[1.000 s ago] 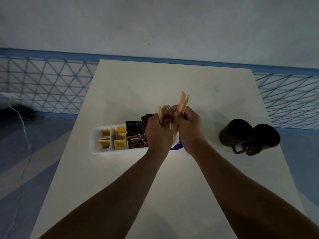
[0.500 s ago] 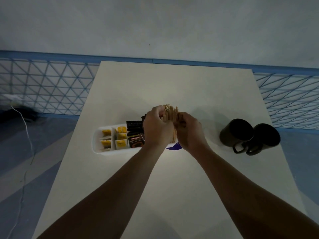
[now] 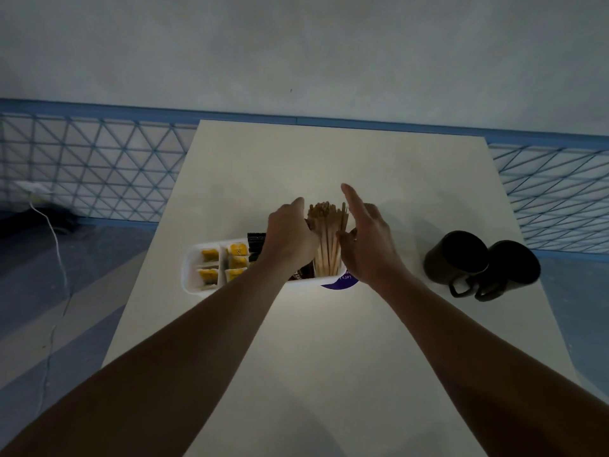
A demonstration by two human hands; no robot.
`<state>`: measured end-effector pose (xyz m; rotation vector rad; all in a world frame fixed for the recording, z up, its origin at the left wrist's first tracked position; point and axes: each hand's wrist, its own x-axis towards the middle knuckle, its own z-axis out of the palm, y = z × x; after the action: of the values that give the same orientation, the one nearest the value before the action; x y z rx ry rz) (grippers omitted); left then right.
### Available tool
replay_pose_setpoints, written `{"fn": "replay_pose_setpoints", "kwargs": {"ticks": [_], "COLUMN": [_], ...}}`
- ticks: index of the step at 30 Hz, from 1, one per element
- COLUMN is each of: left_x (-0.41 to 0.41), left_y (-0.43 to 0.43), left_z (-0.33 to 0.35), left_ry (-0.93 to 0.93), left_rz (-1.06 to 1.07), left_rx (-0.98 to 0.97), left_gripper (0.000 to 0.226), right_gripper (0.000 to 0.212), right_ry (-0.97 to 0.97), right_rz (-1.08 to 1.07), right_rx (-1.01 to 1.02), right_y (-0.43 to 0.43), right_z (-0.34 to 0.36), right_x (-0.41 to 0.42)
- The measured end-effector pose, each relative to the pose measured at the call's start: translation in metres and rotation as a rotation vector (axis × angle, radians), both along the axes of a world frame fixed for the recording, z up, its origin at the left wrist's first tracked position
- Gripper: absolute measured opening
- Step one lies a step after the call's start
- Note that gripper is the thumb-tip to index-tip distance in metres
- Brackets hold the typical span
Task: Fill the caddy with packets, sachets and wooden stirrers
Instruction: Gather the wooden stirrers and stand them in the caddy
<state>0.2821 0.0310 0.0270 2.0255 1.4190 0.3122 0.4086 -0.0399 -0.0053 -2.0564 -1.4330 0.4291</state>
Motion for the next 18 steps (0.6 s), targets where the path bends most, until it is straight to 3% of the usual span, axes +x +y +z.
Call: {"fn": "replay_pose_setpoints", "kwargs": {"ticks": [7, 11, 18], "left_x": [0.007, 0.007, 0.002], "left_y": [0.013, 0.014, 0.019], "left_z": [0.002, 0.000, -0.002], "left_ry": [-0.029, -0.090, -0.138], "left_rz": [-0.050, -0.065, -0.066], "left_rx": [-0.032, -0.042, -0.049], "left_gripper": [0.005, 0.036, 0.049], "right_gripper": [0.065, 0.071, 0.064], "right_ry": [-0.020, -0.022, -0.076], "right_rz": [0.127, 0.173, 0.164], "right_rx": [-0.027, 0.033, 0.025], "right_y": [0.012, 0.012, 0.015], "right_z": [-0.009, -0.016, -0.015], "right_x": [0.003, 0.005, 0.000]}}
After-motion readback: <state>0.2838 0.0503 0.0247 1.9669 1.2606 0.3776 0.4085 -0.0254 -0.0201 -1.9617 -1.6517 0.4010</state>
